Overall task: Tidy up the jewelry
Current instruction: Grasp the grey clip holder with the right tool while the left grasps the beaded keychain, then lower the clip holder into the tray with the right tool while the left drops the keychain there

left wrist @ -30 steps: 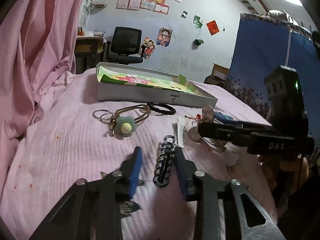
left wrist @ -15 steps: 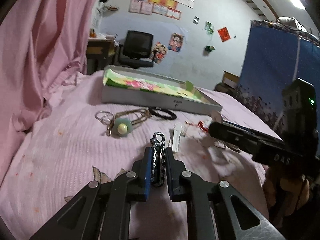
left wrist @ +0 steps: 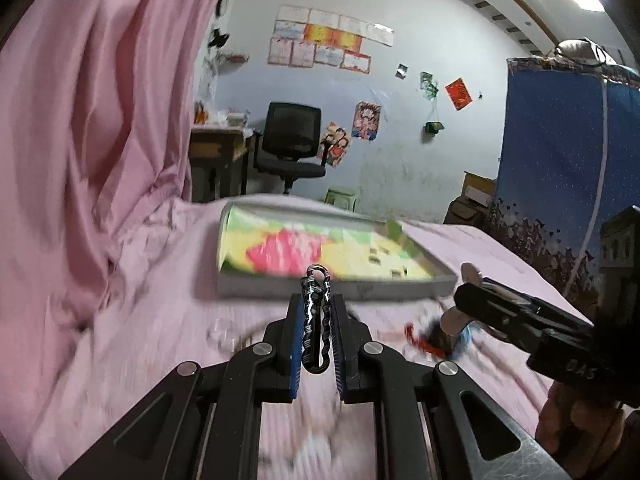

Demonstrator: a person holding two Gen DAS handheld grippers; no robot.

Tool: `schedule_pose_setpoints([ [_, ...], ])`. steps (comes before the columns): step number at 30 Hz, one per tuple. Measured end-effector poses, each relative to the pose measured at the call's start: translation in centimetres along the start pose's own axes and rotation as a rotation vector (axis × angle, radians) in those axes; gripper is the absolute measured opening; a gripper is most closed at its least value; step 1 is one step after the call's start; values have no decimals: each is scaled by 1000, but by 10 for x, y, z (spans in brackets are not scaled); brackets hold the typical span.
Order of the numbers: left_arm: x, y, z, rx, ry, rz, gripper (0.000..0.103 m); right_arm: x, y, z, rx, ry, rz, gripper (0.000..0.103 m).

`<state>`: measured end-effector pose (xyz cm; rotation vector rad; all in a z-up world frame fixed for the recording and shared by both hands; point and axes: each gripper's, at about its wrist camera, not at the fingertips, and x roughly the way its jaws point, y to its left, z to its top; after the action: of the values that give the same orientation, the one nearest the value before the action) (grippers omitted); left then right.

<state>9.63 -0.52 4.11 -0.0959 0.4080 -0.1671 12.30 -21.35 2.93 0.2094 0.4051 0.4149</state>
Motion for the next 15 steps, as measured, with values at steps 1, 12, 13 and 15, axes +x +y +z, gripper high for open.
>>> schedule_pose_setpoints([
  [1,9,1,13,3,-5,-11,13,6,-3,11,2,-8,-5,57],
  [12,102,32,96,-40,-27,-22,13,115,-21,90,27,-45,-107,57],
  [13,115,37,100,-51,-11,-14,13,123,-22,90,39,-36,-115,57],
  [15,133,41,101,-64,27,-3,13,142,-27,90,58,-8,-135,57],
])
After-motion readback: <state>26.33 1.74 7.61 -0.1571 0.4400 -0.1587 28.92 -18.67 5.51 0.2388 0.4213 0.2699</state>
